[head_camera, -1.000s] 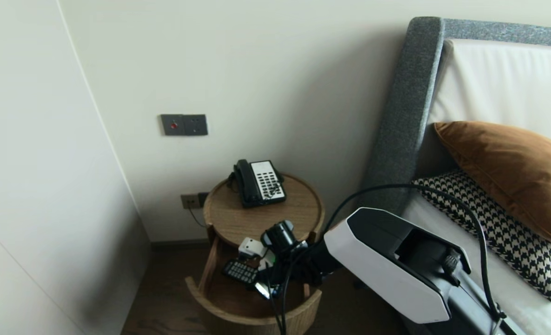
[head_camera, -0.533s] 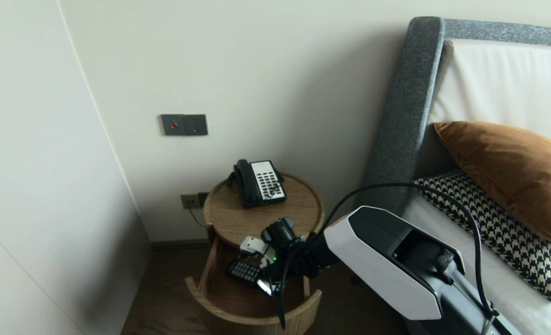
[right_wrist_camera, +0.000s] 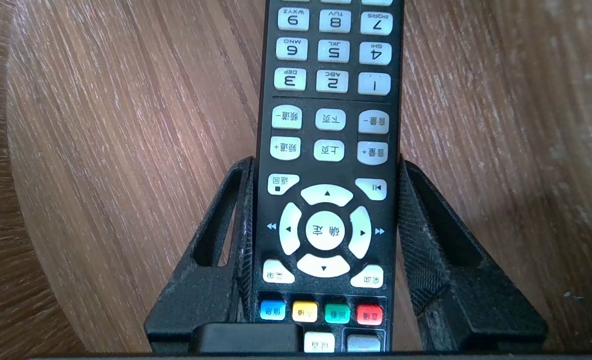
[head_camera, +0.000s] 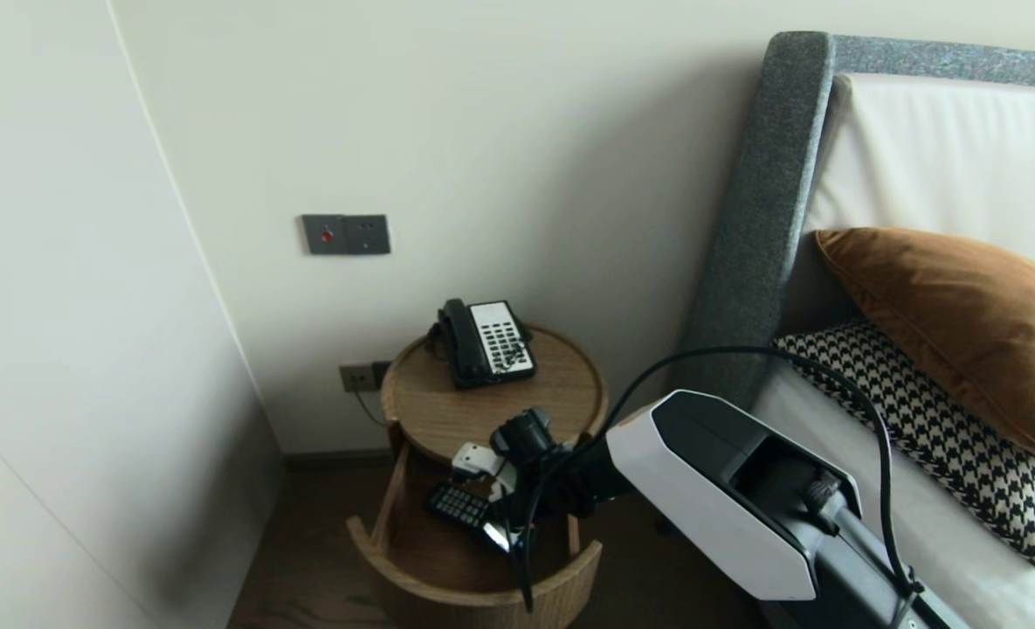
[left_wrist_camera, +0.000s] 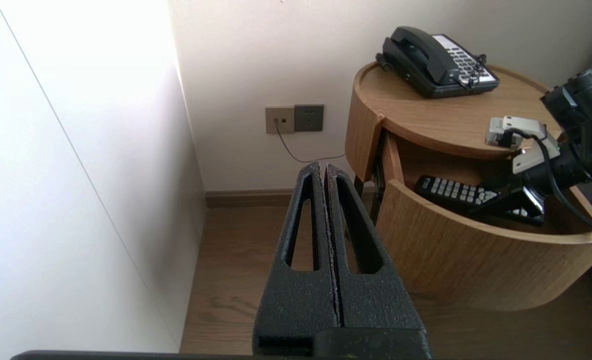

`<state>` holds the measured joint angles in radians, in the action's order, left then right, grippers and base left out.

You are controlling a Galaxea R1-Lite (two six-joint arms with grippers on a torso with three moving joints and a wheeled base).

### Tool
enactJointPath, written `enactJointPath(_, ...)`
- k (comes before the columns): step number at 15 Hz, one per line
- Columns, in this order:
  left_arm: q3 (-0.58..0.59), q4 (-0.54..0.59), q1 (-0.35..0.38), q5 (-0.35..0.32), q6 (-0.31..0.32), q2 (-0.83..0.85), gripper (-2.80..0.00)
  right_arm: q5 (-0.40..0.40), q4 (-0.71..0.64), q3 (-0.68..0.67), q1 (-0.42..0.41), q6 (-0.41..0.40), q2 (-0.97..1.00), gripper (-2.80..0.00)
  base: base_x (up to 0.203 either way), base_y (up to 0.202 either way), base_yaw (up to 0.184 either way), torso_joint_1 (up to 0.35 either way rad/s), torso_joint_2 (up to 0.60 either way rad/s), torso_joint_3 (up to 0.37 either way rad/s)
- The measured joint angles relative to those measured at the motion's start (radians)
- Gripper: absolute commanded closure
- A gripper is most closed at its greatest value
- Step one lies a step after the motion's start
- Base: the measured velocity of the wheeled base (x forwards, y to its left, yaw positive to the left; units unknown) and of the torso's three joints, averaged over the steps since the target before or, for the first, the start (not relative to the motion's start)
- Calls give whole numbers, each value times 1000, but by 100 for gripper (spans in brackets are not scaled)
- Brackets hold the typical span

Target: Put the remote controls on the table in the drawer one by one

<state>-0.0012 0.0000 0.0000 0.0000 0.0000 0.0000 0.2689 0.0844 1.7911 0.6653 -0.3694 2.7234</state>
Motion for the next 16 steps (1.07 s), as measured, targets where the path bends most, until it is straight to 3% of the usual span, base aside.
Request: enactJointPath(16, 0, 0, 0, 0, 0, 0, 0, -62, -43, -69, 15, 1, -48, 0, 0, 0, 0, 0, 0, 0)
